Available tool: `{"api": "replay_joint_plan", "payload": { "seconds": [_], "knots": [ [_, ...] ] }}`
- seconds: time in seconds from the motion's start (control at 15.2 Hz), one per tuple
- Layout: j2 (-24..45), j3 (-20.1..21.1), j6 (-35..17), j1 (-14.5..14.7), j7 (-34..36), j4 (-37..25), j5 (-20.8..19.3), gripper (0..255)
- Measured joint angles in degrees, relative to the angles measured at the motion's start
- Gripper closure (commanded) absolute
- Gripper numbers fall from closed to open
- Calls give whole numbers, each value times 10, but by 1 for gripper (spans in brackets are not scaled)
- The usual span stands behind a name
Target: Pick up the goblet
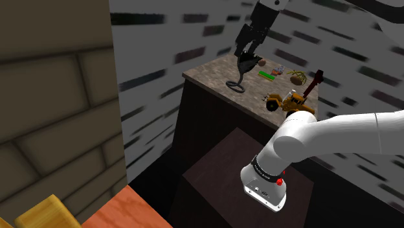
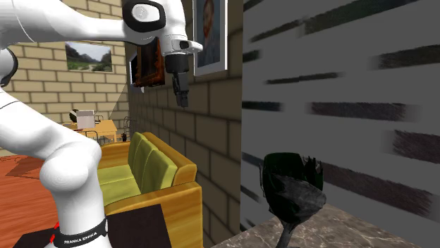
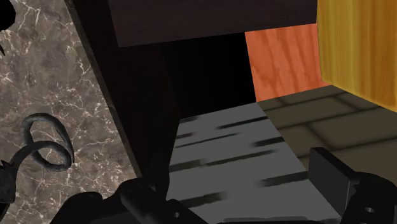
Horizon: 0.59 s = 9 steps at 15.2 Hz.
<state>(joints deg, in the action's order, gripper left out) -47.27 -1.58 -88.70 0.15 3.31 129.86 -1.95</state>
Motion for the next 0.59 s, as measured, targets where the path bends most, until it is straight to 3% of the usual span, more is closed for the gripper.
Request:
{"api": "replay_joint_plan", "payload": {
  "seconds": [0.2,0.59],
  "knots": [
    [10,-18,-5,-4,-17,-3,-8,0],
    [72,-94,-31,-16,-91,-34,-33,0]
  ]
}}
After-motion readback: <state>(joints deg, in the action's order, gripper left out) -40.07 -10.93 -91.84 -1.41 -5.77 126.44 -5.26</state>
